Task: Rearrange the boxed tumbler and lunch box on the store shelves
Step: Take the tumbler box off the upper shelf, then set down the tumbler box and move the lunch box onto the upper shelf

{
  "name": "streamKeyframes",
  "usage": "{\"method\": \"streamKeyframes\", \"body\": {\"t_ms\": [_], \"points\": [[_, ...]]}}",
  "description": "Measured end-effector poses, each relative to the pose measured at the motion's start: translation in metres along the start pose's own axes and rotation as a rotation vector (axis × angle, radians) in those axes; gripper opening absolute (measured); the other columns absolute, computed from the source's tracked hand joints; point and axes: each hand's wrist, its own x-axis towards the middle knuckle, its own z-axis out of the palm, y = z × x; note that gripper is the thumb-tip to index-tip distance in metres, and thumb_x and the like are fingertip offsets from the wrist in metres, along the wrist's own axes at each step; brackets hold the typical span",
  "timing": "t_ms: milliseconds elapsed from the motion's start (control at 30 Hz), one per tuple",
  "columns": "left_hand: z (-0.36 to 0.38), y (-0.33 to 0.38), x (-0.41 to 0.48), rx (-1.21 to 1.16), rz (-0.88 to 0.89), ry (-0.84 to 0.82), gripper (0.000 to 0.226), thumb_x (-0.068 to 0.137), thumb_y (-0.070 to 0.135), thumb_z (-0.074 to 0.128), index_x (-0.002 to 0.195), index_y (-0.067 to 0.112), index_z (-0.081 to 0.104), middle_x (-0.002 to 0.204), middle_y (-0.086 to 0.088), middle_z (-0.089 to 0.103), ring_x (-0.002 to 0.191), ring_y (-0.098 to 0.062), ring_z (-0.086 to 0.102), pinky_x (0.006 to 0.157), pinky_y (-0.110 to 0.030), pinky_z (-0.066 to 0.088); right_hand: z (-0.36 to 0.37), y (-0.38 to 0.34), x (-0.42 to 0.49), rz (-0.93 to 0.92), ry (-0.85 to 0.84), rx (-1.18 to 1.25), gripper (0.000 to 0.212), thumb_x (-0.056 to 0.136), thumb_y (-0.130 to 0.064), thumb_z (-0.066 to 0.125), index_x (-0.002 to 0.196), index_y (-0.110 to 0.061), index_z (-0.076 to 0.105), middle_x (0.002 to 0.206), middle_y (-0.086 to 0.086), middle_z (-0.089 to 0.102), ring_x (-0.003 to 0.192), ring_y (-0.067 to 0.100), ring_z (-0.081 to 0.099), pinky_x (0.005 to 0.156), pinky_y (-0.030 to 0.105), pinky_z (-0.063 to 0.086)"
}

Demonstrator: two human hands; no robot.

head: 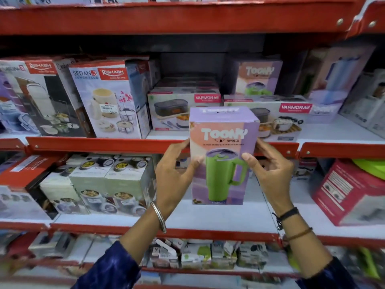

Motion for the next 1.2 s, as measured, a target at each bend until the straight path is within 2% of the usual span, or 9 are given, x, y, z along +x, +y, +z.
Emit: {"method": "streamKeyframes", "body": {"t_ms": [167,300,433,600,767,867,1033,1133,1200], "points": [[0.023,-0.024,-0.042,0.049,-0.070,-0.127,0.044,0.080,0.031,0.069,0.118,0.012,0.056,0.111,0.002,0.060,0.103,-0.010,0.057,0.085,-0.016,0.047,-0.019,0.046,-0.037,0.165,-0.094,-0.041,0.046,0.074,-0.026,0.072,0.117,-0.023,0.058,0.120,0.002,0.063,0.102,-0.004,0.062,0.078,0.016,0.054],[0.043,-0.052,-0.071,0.045,-0.158,-0.238,0.039,0.084,0.028,0.067,0.117,0.014,0.052,0.109,0.004,0.054,0.101,-0.013,0.058,0.072,-0.023,0.057,-0.023,0.086,-0.063,0.253,-0.155,-0.123,0.046,0.079,-0.017,0.071,0.123,-0.014,0.057,0.123,0.001,0.060,0.104,0.004,0.060,0.076,0.011,0.053],[0.066,-0.075,-0.093,0.008,-0.262,-0.285,0.038,0.086,0.007,0.063,0.120,0.014,0.048,0.114,-0.005,0.053,0.101,-0.014,0.058,0.069,-0.005,0.049,-0.022,0.122,-0.078,0.294,-0.214,-0.144,0.037,0.083,-0.012,0.067,0.119,-0.016,0.055,0.119,0.008,0.058,0.106,-0.005,0.055,0.078,0.010,0.051],[0.091,-0.107,-0.102,0.009,-0.338,-0.311,0.036,0.087,0.002,0.059,0.120,0.010,0.047,0.117,-0.011,0.050,0.106,-0.022,0.058,0.075,-0.015,0.055,-0.013,0.158,-0.081,0.365,-0.245,-0.141,0.032,0.085,-0.005,0.064,0.113,-0.016,0.053,0.118,0.007,0.052,0.110,0.016,0.055,0.086,0.016,0.052],[0.108,-0.125,-0.099,0.031,-0.365,-0.320,0.038,0.086,-0.005,0.055,0.120,0.009,0.047,0.114,-0.003,0.045,0.107,-0.021,0.055,0.080,-0.024,0.056,-0.002,0.181,-0.078,0.372,-0.263,-0.200,0.025,0.087,-0.003,0.061,0.110,-0.007,0.053,0.115,0.005,0.045,0.105,-0.001,0.050,0.086,0.007,0.046],[0.114,-0.133,-0.100,0.063,-0.383,-0.334,0.041,0.083,-0.010,0.054,0.119,0.008,0.047,0.113,-0.002,0.045,0.108,-0.025,0.056,0.086,-0.020,0.051,0.001,0.189,-0.080,0.370,-0.263,-0.217,0.025,0.088,-0.002,0.059,0.112,-0.002,0.052,0.115,0.005,0.045,0.105,-0.012,0.047,0.089,0.008,0.046],[0.110,-0.128,-0.103,0.090,-0.385,-0.342,0.042,0.083,-0.003,0.051,0.122,0.011,0.042,0.121,-0.007,0.046,0.110,-0.027,0.056,0.086,-0.038,0.054,0.002,0.192,-0.084,0.373,-0.260,-0.229,0.027,0.089,-0.008,0.059,0.114,-0.005,0.050,0.115,0.002,0.047,0.106,0.003,0.053,0.095,0.017,0.047],[0.103,-0.109,-0.102,0.203,-0.288,-0.132,0.039,0.079,0.018,0.048,0.117,0.017,0.042,0.129,-0.010,0.047,0.101,-0.010,0.055,0.071,-0.021,0.054,-0.003,0.181,-0.080,0.422,-0.119,-0.160,0.028,0.087,-0.014,0.063,0.112,-0.015,0.050,0.115,0.003,0.055,0.106,0.014,0.057,0.087,0.010,0.047],[0.102,-0.093,-0.093,0.146,-0.237,-0.023,0.038,0.079,0.017,0.047,0.116,0.025,0.040,0.127,-0.014,0.049,0.105,-0.018,0.056,0.076,-0.004,0.043,-0.009,0.163,-0.069,0.455,0.042,-0.083,0.025,0.088,-0.016,0.062,0.110,-0.018,0.051,0.114,0.005,0.060,0.102,0.008,0.059,0.078,0.008,0.047]]}}
